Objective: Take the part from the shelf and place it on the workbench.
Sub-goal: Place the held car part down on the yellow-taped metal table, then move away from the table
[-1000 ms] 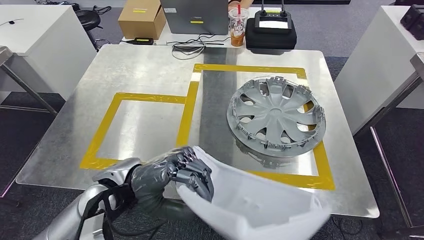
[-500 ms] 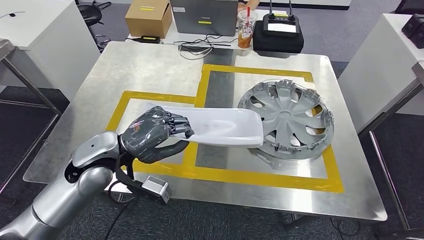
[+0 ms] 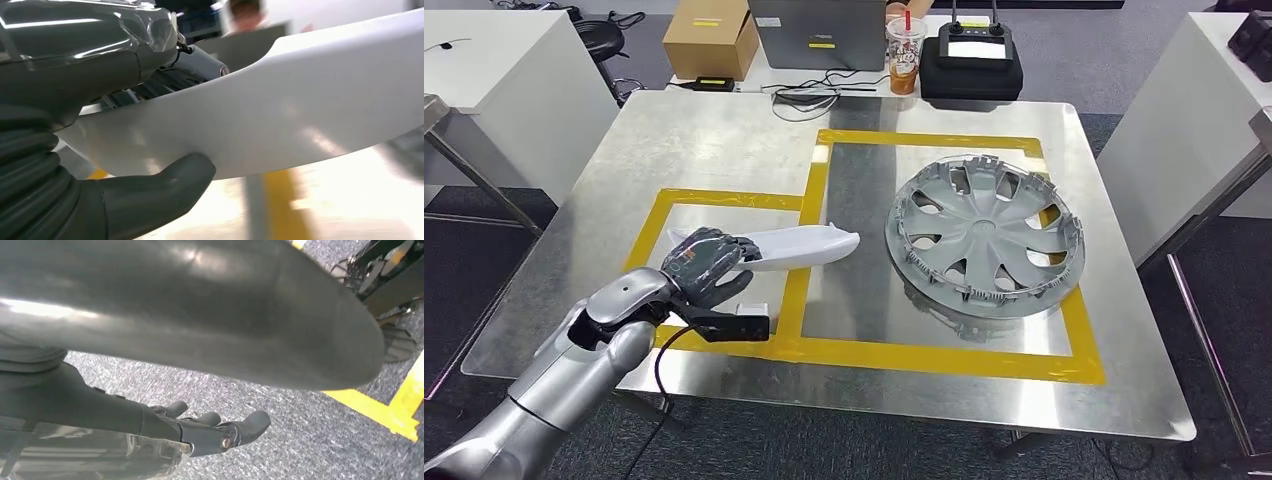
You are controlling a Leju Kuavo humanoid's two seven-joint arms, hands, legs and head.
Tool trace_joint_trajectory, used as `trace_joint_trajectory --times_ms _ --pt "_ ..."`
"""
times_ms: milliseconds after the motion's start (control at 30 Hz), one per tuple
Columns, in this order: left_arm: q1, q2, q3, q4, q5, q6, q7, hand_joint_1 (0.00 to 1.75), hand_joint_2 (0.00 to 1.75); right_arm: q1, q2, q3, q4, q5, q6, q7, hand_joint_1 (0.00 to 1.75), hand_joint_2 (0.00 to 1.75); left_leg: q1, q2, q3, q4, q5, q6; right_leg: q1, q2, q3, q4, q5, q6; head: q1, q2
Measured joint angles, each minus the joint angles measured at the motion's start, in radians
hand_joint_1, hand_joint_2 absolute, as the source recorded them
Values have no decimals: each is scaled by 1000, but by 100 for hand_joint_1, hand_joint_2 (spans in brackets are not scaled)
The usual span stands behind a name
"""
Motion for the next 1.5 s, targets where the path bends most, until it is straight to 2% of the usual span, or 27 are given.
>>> trace_joint_trajectory --times_ms 67,100,133,200,233,300,400,467,533,567,600,633,700,767,833,933,967,1033,1100,1133,1167,1233,1300,1333,1400,1467,1500 --pt "-1 -2 31 81 -26 13 21 175 175 -2 1 6 -1 2 1 1 0 0 10 0 -64 118 -36 -9 0 1 0 0 0 -1 -1 0" --pt "-1 -3 47 114 -38 18 32 175 175 -3 1 8 -2 3 2 1 0 0 14 0 -76 130 -28 -11 0 1 0 0 -1 -1 0 0" --pt "0 -4 65 140 -49 22 48 175 175 -4 2 10 -4 4 3 1 0 0 16 0 -66 99 -1 -11 0 2 1 1 -1 -1 0 0" --pt "-1 -7 109 178 -77 32 87 175 175 -8 4 13 -8 7 6 3 0 0 18 1 -3 -41 70 -8 1 3 3 0 -1 0 0 0" --pt "-2 -9 137 192 -92 38 103 175 175 -10 6 14 -11 8 6 5 0 0 16 1 27 -104 93 -5 3 4 3 0 -1 2 0 0" --pt "0 -11 197 211 -122 45 120 175 175 -12 9 17 -18 14 6 10 0 0 10 0 53 -160 102 3 5 4 2 -2 -1 10 0 0" --pt "19 -19 293 221 -164 35 107 175 175 -15 13 31 -27 27 9 17 0 0 9 0 59 -169 108 22 4 3 -2 1 -4 26 1 0" --pt "33 -30 347 221 -180 27 89 175 175 -17 14 38 -32 33 10 20 0 0 10 1 68 -180 117 36 5 0 -35 69 -39 23 3 0" --pt "48 -43 385 221 -193 28 66 175 175 -21 14 44 -37 37 10 20 0 0 5 0 68 -180 117 42 6 -1 -101 209 -96 14 4 0" --pt "59 -50 401 221 -197 32 50 175 175 -22 14 47 -38 39 10 20 0 0 2 0 68 -180 117 43 7 -1 -131 267 -115 13 4 0" --pt "69 -58 416 221 -199 38 32 175 175 -23 15 51 -39 41 10 21 0 0 -1 -1 68 -180 116 44 7 -1 -143 291 -118 17 3 0" --pt "79 -66 427 221 -199 45 16 175 175 -23 15 55 -40 43 10 21 0 0 -3 -3 69 -179 115 45 7 -1 -135 271 -105 22 4 0" --pt "93 -81 443 221 -199 54 -7 175 175 -27 14 61 -42 44 10 21 0 0 -6 -6 70 -175 111 43 8 -1 -69 129 -49 32 4 0" --pt "98 -89 455 220 -199 58 -12 175 175 -32 14 64 -45 44 9 21 0 0 -11 -7 67 -167 105 36 11 -1 -14 18 -10 26 3 0" --pt "102 -94 466 220 -200 60 -13 175 175 -33 15 67 -47 44 9 22 0 0 -14 -6 63 -162 102 30 15 0 -5 4 -3 15 2 0" --pt "106 -95 476 216 -201 61 -14 175 175 -34 16 70 -49 44 9 22 0 0 -9 -6 52 -137 81 17 8 1 -2 0 -1 1 1 0" --pt "107 -95 479 214 -201 61 -14 175 175 -35 16 70 -49 44 9 22 0 0 -6 -5 35 -99 58 10 4 1 -1 -1 -1 -3 0 0" --pt "110 -95 484 213 -200 62 -14 175 175 -35 18 71 -50 44 9 22 0 0 3 -4 -28 34 -6 -4 5 1 0 -1 -2 -6 -2 0" --pt "116 -96 487 213 -199 62 -19 175 175 -35 19 71 -50 44 9 22 0 0 12 -4 -81 137 -35 -11 5 1 1 0 -3 -6 -2 0" --pt "118 -96 486 213 -197 62 -27 131 175 -36 20 72 -50 44 9 22 0 0 15 -4 -80 132 -21 -12 5 1 1 0 -3 -5 -2 0" --pt "119 -97 486 212 -193 62 -37 87 175 -37 20 73 -50 45 8 22 0 0 17 -3 -58 85 10 -11 5 1 3 0 -3 -5 -2 0" --pt "119 -97 484 209 -183 63 -59 0 175 -40 21 77 -51 49 9 22 0 0 17 -2 17 -65 74 -7 6 1 6 -1 -3 -4 -2 0" --pt "119 -98 481 203 -172 59 -74 0 175 -44 20 83 -52 52 14 21 0 0 11 -1 60 -151 96 1 9 1 5 -1 -3 3 -2 0" --pt "120 -99 480 202 -168 56 -78 0 175 -45 20 84 -52 52 16 21 0 0 8 -1 61 -156 91 6 10 1 4 -1 -2 8 -1 0" --pt "122 -100 476 200 -164 52 -80 0 87 -46 19 86 -53 54 19 22 0 0 7 -2 64 -161 97 19 8 0 3 -1 -2 20 -1 0" --pt "122 -102 473 197 -161 51 -76 0 0 -47 19 87 -55 54 19 22 0 0 9 -1 72 -171 105 33 7 -1 -18 40 -25 23 0 0" --pt "123 -104 472 196 -158 50 -72 0 0 -48 19 88 -55 54 18 23 0 0 10 -1 74 -175 109 38 7 -1 -44 94 -50 19 1 0"
